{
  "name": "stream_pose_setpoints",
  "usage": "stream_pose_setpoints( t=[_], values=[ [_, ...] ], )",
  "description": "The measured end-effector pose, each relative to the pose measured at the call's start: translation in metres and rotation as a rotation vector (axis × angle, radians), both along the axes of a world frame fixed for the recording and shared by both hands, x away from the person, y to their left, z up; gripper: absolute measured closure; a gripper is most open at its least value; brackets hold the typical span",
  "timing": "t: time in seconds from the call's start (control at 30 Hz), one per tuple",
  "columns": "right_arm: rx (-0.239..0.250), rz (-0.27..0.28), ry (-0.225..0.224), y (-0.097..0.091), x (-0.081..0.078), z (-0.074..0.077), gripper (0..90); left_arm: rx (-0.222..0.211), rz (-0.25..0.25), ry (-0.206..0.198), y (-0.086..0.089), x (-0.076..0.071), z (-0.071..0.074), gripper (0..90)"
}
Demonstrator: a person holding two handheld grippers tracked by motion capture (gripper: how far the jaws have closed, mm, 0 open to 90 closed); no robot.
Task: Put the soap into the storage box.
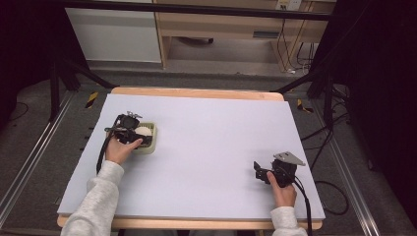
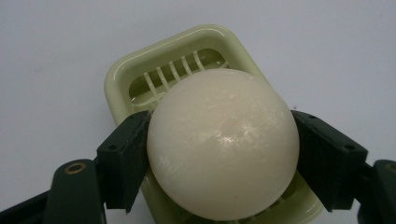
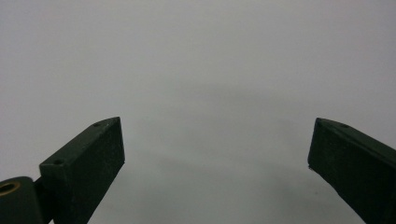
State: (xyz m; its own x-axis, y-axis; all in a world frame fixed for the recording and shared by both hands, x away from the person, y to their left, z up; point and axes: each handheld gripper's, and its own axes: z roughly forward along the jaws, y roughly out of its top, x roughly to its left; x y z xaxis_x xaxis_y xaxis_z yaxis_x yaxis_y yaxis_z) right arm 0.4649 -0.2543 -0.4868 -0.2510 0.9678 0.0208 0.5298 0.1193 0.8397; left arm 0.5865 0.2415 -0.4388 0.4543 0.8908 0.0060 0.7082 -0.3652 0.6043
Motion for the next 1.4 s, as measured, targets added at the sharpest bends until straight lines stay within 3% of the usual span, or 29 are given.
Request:
stream_pose_setpoints(
  t=[0.2,0.33,0.5,0.6,0.8,0.87,1.2,1.27,1.4],
  values=[
    [-0.001,-0.001,-0.001,0.0,0.0,0.0,4.1,0.001,0.002,-0.005,0.0,-0.001,0.0,23.5],
    [-0.003,-0.003,-0.002,0.0,0.0,0.0,4.1,-0.038,0.01,-0.041,0.003,-0.004,0.005,22.4],
    [-0.005,-0.004,-0.002,0.001,0.0,0.0,4.1,-0.03,0.014,-0.069,0.004,-0.012,0.013,18.0],
    [-0.006,-0.005,-0.002,0.001,0.0,0.0,4.1,-0.054,0.018,-0.104,0.005,-0.022,0.017,17.3],
    [-0.007,-0.004,-0.002,0.001,0.0,0.0,4.1,-0.105,0.009,-0.136,0.008,-0.039,0.019,16.2],
    [-0.01,-0.005,-0.004,0.001,0.0,0.0,4.1,-0.129,-0.004,-0.162,0.008,-0.051,0.018,16.2],
    [-0.003,-0.005,-0.005,0.001,-0.001,0.0,4.1,-0.13,-0.016,-0.209,0.011,-0.083,0.01,15.4],
    [-0.004,-0.003,-0.004,0.001,-0.001,0.0,4.1,-0.159,-0.01,-0.211,0.014,-0.09,0.007,15.3],
    [-0.006,-0.006,-0.008,0.001,-0.001,0.0,4.1,-0.147,-0.005,-0.222,0.019,-0.103,0.001,15.3]
  ],
)
